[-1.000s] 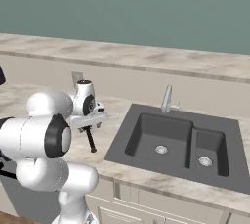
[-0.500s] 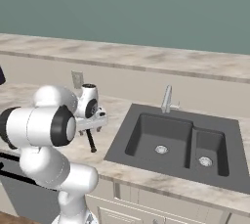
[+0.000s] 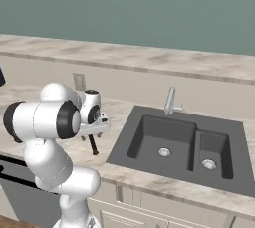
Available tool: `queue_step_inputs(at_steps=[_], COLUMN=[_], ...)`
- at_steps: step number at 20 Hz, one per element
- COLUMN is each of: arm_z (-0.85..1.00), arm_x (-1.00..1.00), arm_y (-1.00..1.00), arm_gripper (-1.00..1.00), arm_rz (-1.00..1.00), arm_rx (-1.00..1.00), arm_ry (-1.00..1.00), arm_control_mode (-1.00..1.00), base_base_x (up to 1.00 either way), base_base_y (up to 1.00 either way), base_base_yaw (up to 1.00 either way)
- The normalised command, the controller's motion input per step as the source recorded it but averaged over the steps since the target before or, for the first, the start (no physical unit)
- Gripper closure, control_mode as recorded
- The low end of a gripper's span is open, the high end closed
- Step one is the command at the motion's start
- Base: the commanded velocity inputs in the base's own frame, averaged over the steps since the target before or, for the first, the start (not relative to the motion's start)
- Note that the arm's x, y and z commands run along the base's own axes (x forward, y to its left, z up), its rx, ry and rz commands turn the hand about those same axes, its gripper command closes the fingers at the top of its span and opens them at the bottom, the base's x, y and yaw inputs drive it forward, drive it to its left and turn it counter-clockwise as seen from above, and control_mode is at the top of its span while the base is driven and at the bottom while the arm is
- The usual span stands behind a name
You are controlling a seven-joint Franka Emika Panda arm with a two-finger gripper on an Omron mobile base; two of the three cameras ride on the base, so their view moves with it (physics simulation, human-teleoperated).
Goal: Grab the spray bottle from the cabinet, then place it next to the cutting board for sanitizing. Then grab the dish brush from the countertop next to the sink and place it next to the cutting board.
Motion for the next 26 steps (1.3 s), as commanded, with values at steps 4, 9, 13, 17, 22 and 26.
queue_step_inputs(at_steps=[4, 9, 13, 17, 22, 26], arm_z=[-0.55, -0.36, 0.03, 0.94, 1.00, 1.00], arm_x=[0.00, 0.00, -0.19, -0.65, -0.81, -0.83], arm_y=[0.14, 0.11, 0.16, 0.10, 0.07, 0.00], arm_gripper=[1.00, 1.00, 1.00, 1.00, 1.00, 1.00], arm_rz=[0.00, 0.00, -0.02, -0.05, -0.04, -0.02], arm_rx=[0.02, 0.01, 0.00, -0.02, -0.04, -0.01], arm_ry=[0.00, 0.00, 0.00, -0.16, -0.38, -0.56], arm_control_mode=[-1.00, -1.00, -1.00, -1.00, -1.00, -1.00], base_base_x=[0.00, 0.00, 0.00, 0.00, 0.00, 0.00], base_base_y=[0.00, 0.00, 0.00, 0.00, 0.00, 0.00], base_base_yaw=[0.00, 0.00, 0.00, 0.00, 0.00, 0.00])
